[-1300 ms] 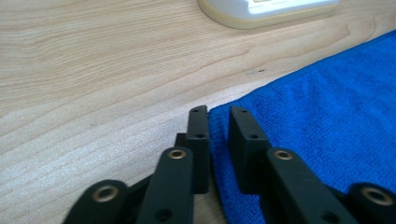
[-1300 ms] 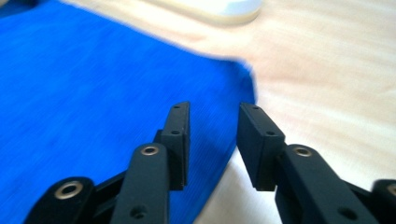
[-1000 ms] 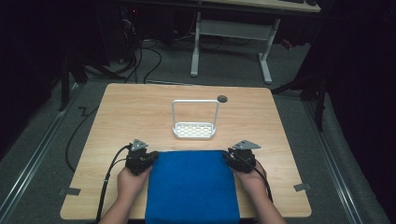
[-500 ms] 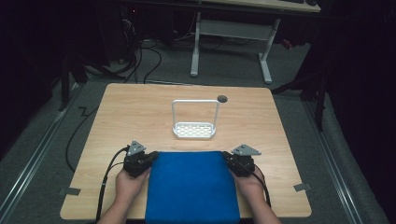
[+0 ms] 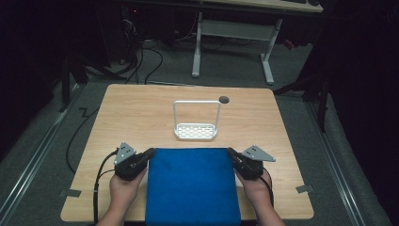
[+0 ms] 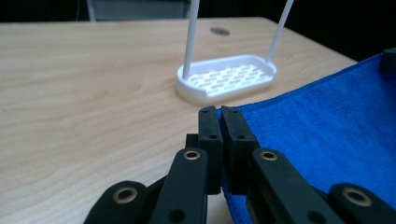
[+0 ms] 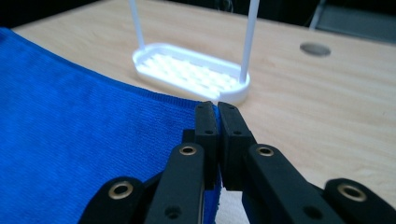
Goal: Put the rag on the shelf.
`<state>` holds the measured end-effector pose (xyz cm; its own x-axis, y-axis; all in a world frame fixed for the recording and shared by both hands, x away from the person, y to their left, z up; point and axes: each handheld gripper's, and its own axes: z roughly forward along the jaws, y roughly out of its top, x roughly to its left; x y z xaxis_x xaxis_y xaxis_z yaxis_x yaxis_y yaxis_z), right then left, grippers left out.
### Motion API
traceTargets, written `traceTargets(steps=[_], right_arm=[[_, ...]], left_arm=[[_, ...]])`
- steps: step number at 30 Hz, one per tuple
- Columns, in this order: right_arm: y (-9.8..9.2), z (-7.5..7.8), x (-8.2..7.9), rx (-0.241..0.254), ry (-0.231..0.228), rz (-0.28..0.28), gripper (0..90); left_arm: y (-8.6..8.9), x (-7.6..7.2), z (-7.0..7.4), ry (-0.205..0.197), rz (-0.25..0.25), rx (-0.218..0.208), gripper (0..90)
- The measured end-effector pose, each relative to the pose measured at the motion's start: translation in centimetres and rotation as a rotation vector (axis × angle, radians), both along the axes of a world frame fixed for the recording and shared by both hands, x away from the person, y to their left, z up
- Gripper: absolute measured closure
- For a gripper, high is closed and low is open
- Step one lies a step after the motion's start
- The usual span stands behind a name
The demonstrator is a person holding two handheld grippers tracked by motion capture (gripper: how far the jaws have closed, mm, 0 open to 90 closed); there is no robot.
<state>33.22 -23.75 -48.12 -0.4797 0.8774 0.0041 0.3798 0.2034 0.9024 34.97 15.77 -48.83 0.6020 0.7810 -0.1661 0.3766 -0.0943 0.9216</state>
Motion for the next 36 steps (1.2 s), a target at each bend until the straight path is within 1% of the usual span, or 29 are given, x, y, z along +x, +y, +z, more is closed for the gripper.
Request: traceTargets(steps=[2,3,4,7,12,13,14,19,21,23,25,27,28,29,30,31,34,35,36], right_arm=[[0.0,0.5,-0.3,0.012,-0.015,0.007,88.0],[0.1,1.0,-0.5,0.012,-0.04,0.014,88.0],[0.1,1.0,-0.5,0.012,-0.04,0.014,88.0],[0.3,1.8,-1.0,0.028,-0.071,0.025,88.0],[0.5,3.2,-1.9,0.048,-0.124,0.042,87.9],[0.6,3.8,-2.2,0.055,-0.147,0.044,87.9],[0.6,3.8,-2.2,0.055,-0.147,0.044,87.9],[0.8,5.1,-2.9,0.075,-0.191,0.055,88.0],[0.8,5.7,-3.1,0.082,-0.207,0.055,88.1],[0.9,6.3,-3.2,0.099,-0.225,0.056,88.0],[1.0,7.0,-3.4,0.095,-0.245,0.061,88.0],[0.9,7.7,-3.5,0.101,-0.264,0.06,88.0],[0.8,8.1,-3.5,0.097,-0.28,0.061,88.0],[0.6,8.9,-3.4,0.11,-0.299,0.062,88.1],[0.6,8.9,-3.4,0.11,-0.299,0.062,88.1],[0.5,9.2,-3.4,0.117,-0.305,0.059,88.1],[0.2,10.4,-3.1,0.111,-0.323,0.056,88.1],[0.2,10.8,-2.9,0.109,-0.33,0.056,88.0],[0.1,11.6,-2.7,0.109,-0.341,0.057,88.0]], left_arm=[[0.0,-0.4,0.7,-0.034,0.003,-0.01,87.6],[0.0,-0.7,1.0,-0.051,0.003,-0.014,87.6],[-0.1,-0.9,1.3,-0.067,0.003,-0.017,87.6],[-0.2,-1.4,2.1,-0.097,-0.001,-0.029,87.6],[-0.4,-2.2,3.4,-0.13,-0.011,-0.048,87.6],[-0.4,-2.4,3.6,-0.134,-0.014,-0.053,87.6],[-0.4,-2.5,3.9,-0.138,-0.016,-0.059,87.6],[-0.4,-3.1,5.1,-0.17,-0.024,-0.073,87.6],[-0.4,-3.3,5.5,-0.183,-0.024,-0.081,87.7],[-0.4,-3.4,6.0,-0.197,-0.026,-0.081,87.7],[-0.4,-3.5,6.6,-0.213,-0.023,-0.082,87.7],[-0.3,-3.5,7.1,-0.228,-0.022,-0.082,87.8],[-0.1,-3.5,7.4,-0.236,-0.02,-0.084,87.8],[0.0,-3.4,7.7,-0.241,-0.018,-0.095,87.8],[0.1,-3.4,8.0,-0.245,-0.018,-0.096,87.8],[0.2,-3.3,8.3,-0.254,-0.016,-0.095,87.8],[0.3,-3.1,9.0,-0.276,-0.014,-0.106,87.9],[0.4,-3.1,9.3,-0.283,-0.013,-0.109,87.9],[0.4,-3.0,9.5,-0.29,-0.013,-0.113,87.9]])
